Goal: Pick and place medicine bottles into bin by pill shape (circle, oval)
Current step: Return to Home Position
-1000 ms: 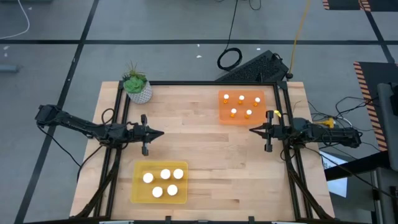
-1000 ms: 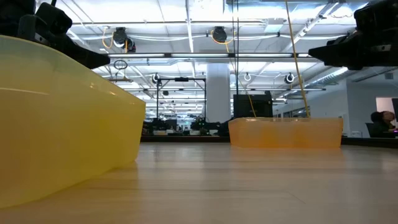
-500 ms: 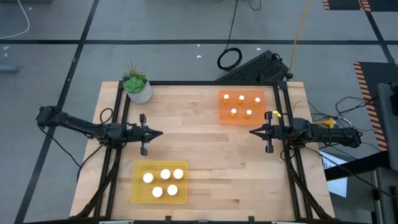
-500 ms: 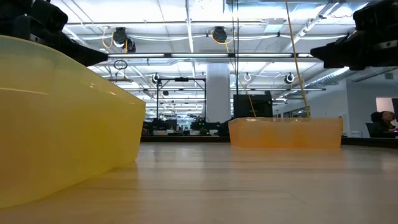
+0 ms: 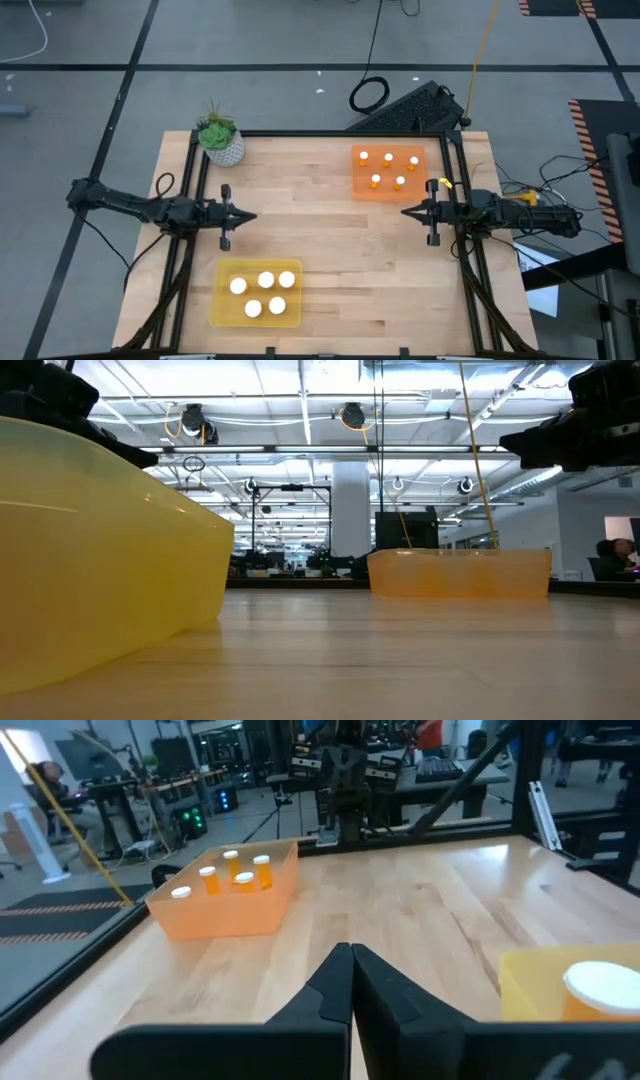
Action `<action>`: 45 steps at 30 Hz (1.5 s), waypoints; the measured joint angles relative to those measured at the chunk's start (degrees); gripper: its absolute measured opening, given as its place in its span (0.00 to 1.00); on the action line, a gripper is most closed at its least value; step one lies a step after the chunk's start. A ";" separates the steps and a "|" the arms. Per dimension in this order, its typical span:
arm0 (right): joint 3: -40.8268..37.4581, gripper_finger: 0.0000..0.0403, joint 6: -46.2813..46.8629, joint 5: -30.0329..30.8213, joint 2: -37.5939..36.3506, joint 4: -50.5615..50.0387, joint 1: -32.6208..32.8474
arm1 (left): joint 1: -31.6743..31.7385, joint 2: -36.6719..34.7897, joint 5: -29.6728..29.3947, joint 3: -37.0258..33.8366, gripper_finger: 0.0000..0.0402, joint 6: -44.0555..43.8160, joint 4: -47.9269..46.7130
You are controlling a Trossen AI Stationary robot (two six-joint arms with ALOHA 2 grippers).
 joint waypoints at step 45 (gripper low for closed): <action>0.00 0.00 0.02 -0.11 0.02 0.15 0.01 | 12.63 -14.86 16.39 0.04 0.01 2.03 -10.28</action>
